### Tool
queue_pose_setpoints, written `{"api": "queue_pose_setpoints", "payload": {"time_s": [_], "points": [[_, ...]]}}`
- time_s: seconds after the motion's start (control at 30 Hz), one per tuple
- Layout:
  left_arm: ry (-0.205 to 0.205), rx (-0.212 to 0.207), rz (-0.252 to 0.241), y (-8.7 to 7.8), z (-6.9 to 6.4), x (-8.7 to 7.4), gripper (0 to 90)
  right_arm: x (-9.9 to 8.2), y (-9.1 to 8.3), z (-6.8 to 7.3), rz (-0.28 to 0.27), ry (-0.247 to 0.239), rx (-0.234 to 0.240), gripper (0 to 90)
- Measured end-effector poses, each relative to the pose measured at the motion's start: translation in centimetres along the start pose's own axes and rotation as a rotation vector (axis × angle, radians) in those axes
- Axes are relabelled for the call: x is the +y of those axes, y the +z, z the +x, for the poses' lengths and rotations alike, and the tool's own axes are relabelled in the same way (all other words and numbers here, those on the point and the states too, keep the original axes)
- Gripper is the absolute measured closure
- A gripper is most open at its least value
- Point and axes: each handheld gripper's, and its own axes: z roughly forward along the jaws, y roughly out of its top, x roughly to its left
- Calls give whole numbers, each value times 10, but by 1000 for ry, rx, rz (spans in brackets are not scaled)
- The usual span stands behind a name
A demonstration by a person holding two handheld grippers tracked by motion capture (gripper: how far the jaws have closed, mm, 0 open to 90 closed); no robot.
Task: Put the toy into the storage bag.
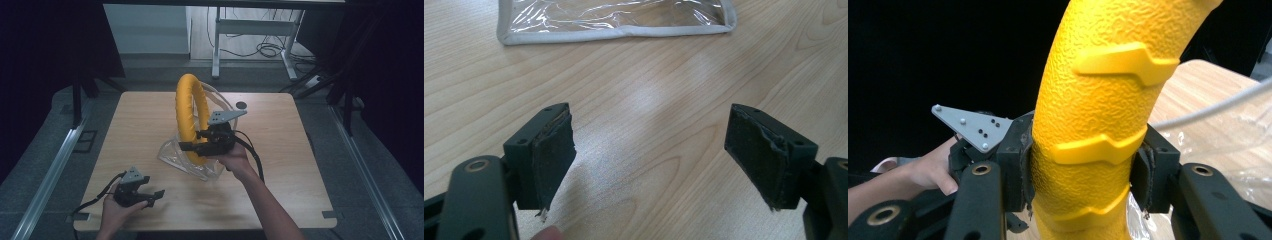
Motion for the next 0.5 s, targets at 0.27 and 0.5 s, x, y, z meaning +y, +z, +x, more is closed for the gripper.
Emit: {"api": "queue_pose_setpoints", "payload": {"time_s": [0.27,0.5], "points": [[4,0,4,0,0,0,197,-11,0,-14,13,50,-21,480],[0,-2,5,0,0,0,197,-10,-2,-10,10,7,-75,428]]}}
